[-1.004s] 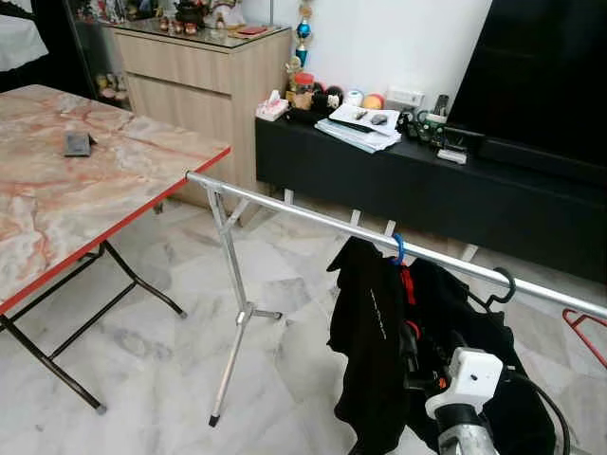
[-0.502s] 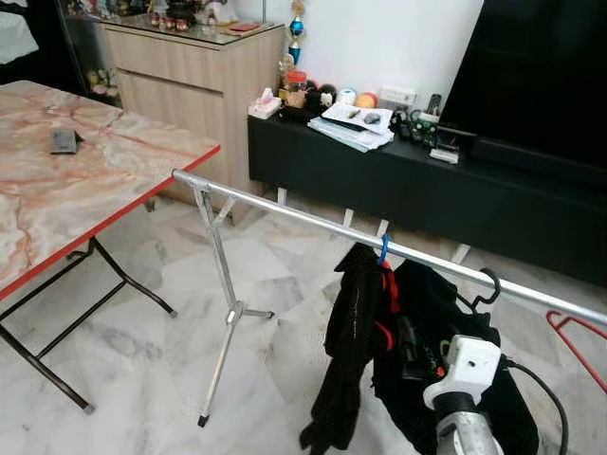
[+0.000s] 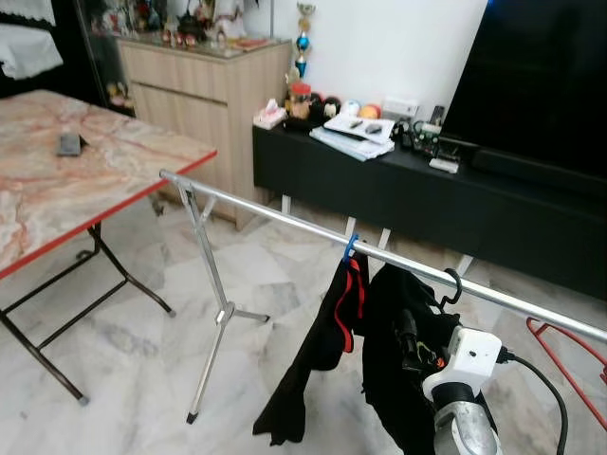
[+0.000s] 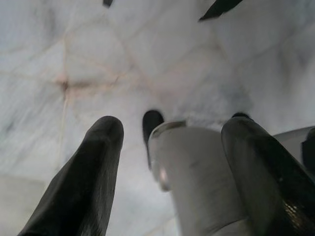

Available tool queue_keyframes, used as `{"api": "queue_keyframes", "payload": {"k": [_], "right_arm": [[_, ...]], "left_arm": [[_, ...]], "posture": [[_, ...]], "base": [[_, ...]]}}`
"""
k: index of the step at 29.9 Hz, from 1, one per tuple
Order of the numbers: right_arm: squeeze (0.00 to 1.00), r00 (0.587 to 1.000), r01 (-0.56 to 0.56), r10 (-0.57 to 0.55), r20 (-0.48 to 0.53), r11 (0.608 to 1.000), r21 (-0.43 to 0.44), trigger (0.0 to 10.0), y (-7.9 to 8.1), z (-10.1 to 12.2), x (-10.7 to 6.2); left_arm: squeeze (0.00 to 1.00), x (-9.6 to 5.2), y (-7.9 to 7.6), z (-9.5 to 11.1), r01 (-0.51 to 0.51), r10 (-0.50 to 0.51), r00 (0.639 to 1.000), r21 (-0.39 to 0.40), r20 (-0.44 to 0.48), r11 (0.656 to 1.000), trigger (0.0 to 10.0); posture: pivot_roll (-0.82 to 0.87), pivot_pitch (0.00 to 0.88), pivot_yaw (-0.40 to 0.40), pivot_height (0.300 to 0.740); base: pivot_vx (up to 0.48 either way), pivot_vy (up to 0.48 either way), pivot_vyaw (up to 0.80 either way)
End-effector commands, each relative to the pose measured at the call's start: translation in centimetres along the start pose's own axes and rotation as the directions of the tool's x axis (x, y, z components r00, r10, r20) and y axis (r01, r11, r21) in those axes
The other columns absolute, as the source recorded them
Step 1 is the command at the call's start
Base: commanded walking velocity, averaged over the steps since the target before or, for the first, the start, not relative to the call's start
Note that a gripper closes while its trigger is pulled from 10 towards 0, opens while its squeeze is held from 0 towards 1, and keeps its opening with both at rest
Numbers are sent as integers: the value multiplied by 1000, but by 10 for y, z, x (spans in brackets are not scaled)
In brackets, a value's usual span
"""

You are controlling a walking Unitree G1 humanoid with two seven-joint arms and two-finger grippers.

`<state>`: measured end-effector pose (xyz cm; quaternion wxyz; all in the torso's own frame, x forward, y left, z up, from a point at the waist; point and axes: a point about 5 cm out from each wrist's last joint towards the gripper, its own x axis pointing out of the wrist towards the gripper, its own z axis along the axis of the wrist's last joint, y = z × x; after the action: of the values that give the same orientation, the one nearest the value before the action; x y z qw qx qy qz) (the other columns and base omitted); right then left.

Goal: Hang hanger

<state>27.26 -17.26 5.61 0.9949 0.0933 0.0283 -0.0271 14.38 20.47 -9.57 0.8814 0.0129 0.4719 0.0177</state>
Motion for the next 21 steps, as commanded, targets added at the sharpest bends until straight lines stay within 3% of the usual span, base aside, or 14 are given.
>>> {"api": "queue_keyframes", "payload": {"k": [1,6,11,16,21], "right_arm": [[0,999,30,-31,-41,1000,-8,10000,-2,-3,3],[0,995,61,-61,-80,998,-11,10000,-5,-6,7],[0,984,118,-126,-128,991,-69,10000,-15,-5,20],[0,976,177,-185,-115,981,-80,10000,-22,4,31],[0,968,211,-220,-116,973,-91,10000,-26,5,33]], "left_arm": [[0,-6,18,-15,-20,19,998,-13,-53,1000,10000],[0,-11,31,-21,-28,27,998,-21,-59,999,10000],[0,-17,39,-33,-31,29,996,-29,-79,999,10000],[0,-17,37,-35,-29,26,997,-33,-79,999,10000],[0,-11,25,-28,-16,13,997,-28,-74,999,10000]], "posture": [[69,6,-81,740],[70,14,-78,740],[74,19,-75,740],[79,22,-76,740],[81,25,-72,740]], "base": [[0,0,0],[0,0,0],[0,0,0],[0,0,0],[0,0,0]]}}
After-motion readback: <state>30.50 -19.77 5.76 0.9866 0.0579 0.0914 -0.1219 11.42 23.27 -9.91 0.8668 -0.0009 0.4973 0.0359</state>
